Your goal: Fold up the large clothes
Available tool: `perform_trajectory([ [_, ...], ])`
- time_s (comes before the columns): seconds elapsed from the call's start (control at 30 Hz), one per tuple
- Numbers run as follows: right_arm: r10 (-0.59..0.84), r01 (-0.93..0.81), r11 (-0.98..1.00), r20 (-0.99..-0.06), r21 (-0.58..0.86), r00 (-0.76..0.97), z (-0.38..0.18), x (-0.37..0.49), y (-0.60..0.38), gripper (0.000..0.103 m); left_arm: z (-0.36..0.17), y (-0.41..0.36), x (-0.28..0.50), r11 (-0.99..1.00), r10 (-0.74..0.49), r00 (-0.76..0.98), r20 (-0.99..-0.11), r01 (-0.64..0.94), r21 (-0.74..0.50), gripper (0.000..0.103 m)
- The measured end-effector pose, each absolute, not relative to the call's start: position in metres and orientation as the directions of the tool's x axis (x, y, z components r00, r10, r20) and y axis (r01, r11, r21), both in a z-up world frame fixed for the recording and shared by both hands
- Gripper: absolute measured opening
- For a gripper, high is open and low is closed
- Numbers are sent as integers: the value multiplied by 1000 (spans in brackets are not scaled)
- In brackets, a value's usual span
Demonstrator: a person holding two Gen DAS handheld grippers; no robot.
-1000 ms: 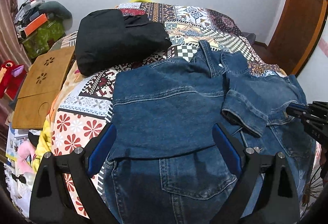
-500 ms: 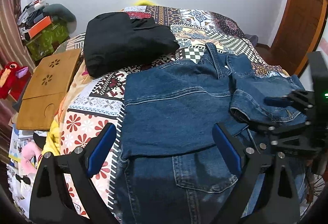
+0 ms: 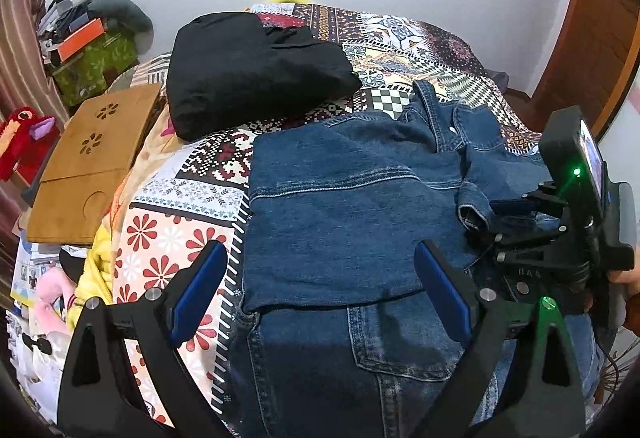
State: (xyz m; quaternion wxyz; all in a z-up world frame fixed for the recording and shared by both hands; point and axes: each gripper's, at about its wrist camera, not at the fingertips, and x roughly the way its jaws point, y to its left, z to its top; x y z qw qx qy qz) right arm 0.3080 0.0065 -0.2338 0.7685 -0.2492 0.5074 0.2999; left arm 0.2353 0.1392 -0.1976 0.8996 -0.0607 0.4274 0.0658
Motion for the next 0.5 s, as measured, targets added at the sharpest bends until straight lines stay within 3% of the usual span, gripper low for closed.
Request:
perform_trajectory([
  [0.1,229,-708,703,-922,-65,312,-230,306,3,37,-194,137,233,985,69,632,-772,-164,-47,95],
  [0.23,254,-695,714,-894,-84,369,-216,301,1,19,-189,134,231,986,72,638,-766,-162,-43,95],
  [0.5,369,-620,785,-802,-2,470,-166,306,-41,13,-173,120,230,990,90,658,-748,-144,-7,95],
])
